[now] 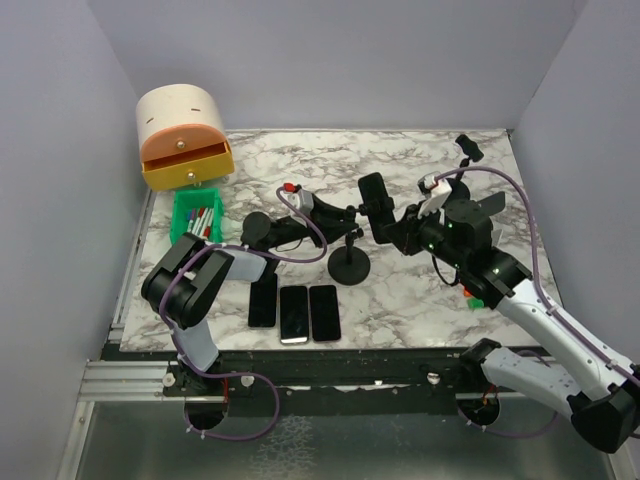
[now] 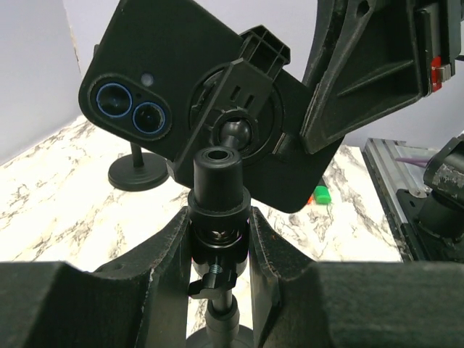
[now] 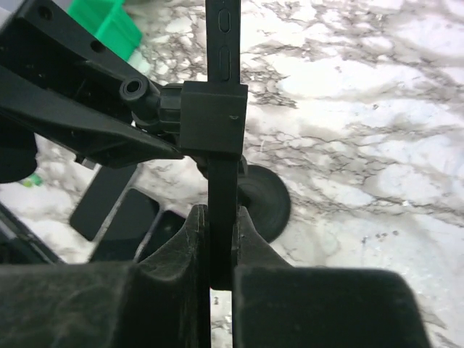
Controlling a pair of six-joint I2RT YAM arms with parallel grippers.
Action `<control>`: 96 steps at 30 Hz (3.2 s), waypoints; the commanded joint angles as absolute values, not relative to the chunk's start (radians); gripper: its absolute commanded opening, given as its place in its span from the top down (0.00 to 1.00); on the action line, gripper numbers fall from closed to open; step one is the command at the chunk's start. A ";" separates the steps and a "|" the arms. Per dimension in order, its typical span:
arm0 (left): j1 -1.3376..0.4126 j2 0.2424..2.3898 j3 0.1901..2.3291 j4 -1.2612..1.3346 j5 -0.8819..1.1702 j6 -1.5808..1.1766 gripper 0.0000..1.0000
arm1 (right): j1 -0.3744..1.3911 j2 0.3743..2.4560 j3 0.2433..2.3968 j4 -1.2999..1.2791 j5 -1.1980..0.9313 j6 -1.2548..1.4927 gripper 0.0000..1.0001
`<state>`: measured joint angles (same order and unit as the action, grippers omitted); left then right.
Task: Remove the phone from the phone stand
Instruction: Adjust the phone at the phone stand, then remove the phone from the phone stand.
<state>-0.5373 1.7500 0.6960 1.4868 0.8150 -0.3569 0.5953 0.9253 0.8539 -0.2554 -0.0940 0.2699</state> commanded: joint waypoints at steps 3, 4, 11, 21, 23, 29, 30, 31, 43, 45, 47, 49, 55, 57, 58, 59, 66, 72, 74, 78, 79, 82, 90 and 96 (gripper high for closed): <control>-0.547 1.754 0.717 1.483 0.816 -0.375 1.00 | 0.714 0.921 0.843 -0.190 0.198 0.096 1.00; -0.546 1.761 0.719 1.481 0.813 -0.374 1.00 | 0.743 0.917 0.841 -0.181 0.262 0.071 1.00; -0.547 1.799 0.746 1.462 0.737 -0.392 1.00 | 0.938 0.901 0.754 0.061 0.656 -0.161 1.00; -0.555 1.835 0.801 1.457 0.686 -0.408 1.00 | 1.148 1.138 0.503 0.975 1.053 -0.767 1.00; -0.555 1.842 0.799 1.458 0.684 -0.406 1.00 | 1.158 1.189 0.467 1.139 1.066 -0.864 1.00; -0.555 1.860 0.793 1.485 0.683 -0.404 1.00 | 1.196 1.430 0.415 1.663 1.086 -1.239 1.00; -0.555 1.864 0.795 1.489 0.683 -0.409 1.00 | 1.198 1.476 0.416 1.739 1.085 -1.290 1.00; -0.555 1.867 0.797 1.494 0.684 -0.414 1.00 | 1.198 1.509 0.426 1.756 1.096 -1.312 1.00; -0.552 1.857 0.776 1.489 0.693 -0.388 1.00 | 1.255 1.180 0.521 0.709 1.073 -0.720 0.42; -0.552 1.858 0.775 1.489 0.693 -0.386 1.00 | 1.256 1.124 0.523 0.642 1.058 -0.676 0.30; -0.552 1.859 0.774 1.489 0.693 -0.386 1.00 | 1.261 1.107 0.553 0.536 1.047 -0.626 0.19; -0.552 1.862 0.772 1.491 0.695 -0.388 1.00 | 1.282 1.080 0.612 0.332 1.017 -0.507 0.03; -0.549 1.853 0.757 1.505 0.729 -0.372 1.00 | 1.295 0.860 0.785 -0.200 0.729 -0.114 0.00; -0.549 1.855 0.753 1.523 0.752 -0.375 1.00 | 1.290 0.792 0.834 -0.260 0.630 -0.078 0.00; -0.549 1.857 0.752 1.529 0.760 -0.379 1.00 | 1.285 0.776 0.863 -0.287 0.592 -0.068 0.00; -0.549 1.859 0.752 1.535 0.769 -0.385 1.00 | 1.282 0.772 0.896 -0.310 0.566 -0.060 0.00; -0.551 1.859 0.736 1.587 0.805 -0.422 1.00 | 0.950 0.787 0.999 -0.322 0.175 -0.039 0.00; -0.560 1.847 0.717 1.581 0.812 -0.402 1.00 | 0.577 0.934 1.057 -0.232 -0.314 0.061 0.00; -0.561 1.847 0.717 1.573 0.819 -0.387 1.00 | 0.557 0.976 1.081 -0.202 -0.358 0.073 0.00; -0.563 1.856 0.720 1.563 0.840 -0.365 1.00 | 0.508 1.055 1.145 -0.193 -0.453 0.067 0.00; -0.563 1.857 0.720 1.560 0.846 -0.362 1.00 | 0.507 1.071 1.164 -0.202 -0.465 0.056 0.00; -0.563 1.862 0.725 1.552 0.860 -0.356 1.00 | 0.499 1.105 1.216 -0.240 -0.493 0.024 0.00; -0.575 1.842 0.704 1.560 0.891 -0.337 1.00 | 0.479 1.163 1.281 -0.314 -0.518 -0.062 0.00; -0.606 1.822 0.690 1.544 0.921 -0.306 1.00 | 0.426 1.194 1.265 -0.305 -0.600 -0.054 0.00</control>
